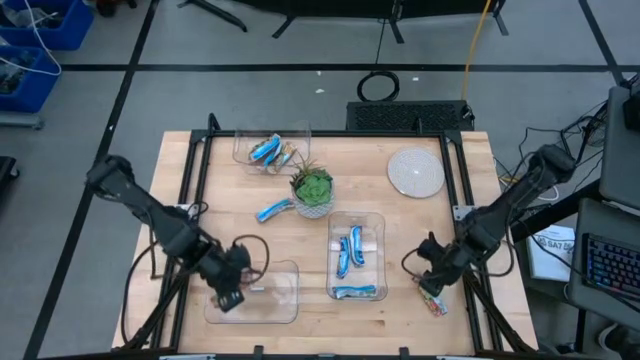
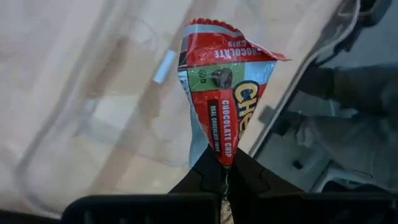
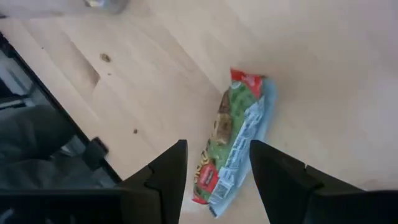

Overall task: Pick and place Granola Bars by type
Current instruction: Put the middle red granola bar into the bottom transparent bin

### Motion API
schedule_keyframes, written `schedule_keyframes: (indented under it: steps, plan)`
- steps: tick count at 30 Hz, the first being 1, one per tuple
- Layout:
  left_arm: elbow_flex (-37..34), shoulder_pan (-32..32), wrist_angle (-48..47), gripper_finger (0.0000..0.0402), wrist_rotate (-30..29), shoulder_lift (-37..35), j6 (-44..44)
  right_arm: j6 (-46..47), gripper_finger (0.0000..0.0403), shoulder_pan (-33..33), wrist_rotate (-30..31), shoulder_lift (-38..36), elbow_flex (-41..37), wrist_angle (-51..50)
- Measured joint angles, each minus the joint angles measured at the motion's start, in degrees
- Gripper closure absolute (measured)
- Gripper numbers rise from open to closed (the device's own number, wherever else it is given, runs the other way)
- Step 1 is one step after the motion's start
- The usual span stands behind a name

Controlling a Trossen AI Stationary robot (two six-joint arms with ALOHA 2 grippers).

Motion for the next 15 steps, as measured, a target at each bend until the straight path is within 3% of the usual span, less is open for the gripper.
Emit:
schedule_keyframes:
  steps: [10, 15]
  plan:
    - [-0.02, -4.18, 1.84, 0.0391, 1.23, 9.96, 1.84, 8.68, 0.0239, 3.85, 1.62, 1.70, -8.78, 12.08]
    - [-0.07, -5.12, 4.90, 0.0346, 3.01, 12.88, 2.54, 10.17, 0.0239, 4.56, 1.57, 4.73, -11.14, 17.70]
